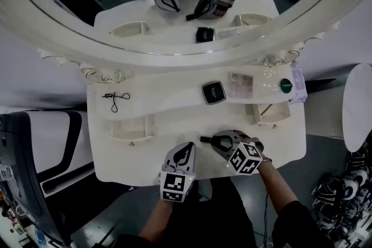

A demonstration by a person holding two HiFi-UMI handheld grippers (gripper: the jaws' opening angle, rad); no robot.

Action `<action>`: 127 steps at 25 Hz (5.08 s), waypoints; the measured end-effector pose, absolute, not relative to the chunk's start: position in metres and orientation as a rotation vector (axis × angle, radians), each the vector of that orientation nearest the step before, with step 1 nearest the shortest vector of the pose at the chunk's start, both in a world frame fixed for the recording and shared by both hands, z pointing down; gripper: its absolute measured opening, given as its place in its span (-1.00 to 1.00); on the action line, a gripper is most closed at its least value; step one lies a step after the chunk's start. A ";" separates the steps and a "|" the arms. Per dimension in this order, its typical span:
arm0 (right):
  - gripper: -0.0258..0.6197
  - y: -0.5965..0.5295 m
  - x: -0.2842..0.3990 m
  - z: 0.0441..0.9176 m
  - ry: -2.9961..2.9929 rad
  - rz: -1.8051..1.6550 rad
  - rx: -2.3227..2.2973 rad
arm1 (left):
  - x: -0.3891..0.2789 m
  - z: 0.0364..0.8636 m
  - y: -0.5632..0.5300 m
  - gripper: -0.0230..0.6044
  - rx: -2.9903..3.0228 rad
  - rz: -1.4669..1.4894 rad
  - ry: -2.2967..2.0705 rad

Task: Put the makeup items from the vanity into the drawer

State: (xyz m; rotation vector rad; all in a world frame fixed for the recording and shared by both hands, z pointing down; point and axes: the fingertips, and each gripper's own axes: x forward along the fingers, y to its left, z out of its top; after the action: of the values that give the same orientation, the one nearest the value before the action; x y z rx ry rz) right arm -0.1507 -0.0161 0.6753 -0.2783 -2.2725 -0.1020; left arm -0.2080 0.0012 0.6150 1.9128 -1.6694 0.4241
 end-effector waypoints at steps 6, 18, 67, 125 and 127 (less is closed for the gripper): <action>-0.57 -0.014 -0.150 0.675 -2.283 -0.078 -0.279 | -0.208 0.614 0.001 -0.88 1.912 0.427 -1.669; -0.58 -0.021 -0.149 0.624 -2.422 0.021 -0.114 | -0.207 0.581 -0.008 -0.88 1.965 0.405 -1.701; -0.58 -0.134 0.032 0.529 -2.572 0.083 0.650 | -0.045 0.509 -0.098 -0.88 2.329 0.352 -1.519; -0.85 -0.091 0.027 0.443 -2.913 0.396 1.122 | -0.028 0.441 -0.081 -0.88 2.499 0.160 -1.474; -0.85 -0.085 0.025 0.440 -2.926 0.414 1.141 | -0.028 0.438 -0.076 -0.88 2.509 0.144 -1.467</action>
State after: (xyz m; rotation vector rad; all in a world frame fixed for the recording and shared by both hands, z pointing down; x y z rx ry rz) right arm 0.0246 -0.0846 0.4399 1.1405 -2.9263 0.4142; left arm -0.0282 -0.0759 0.4382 2.5092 -1.4666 0.1444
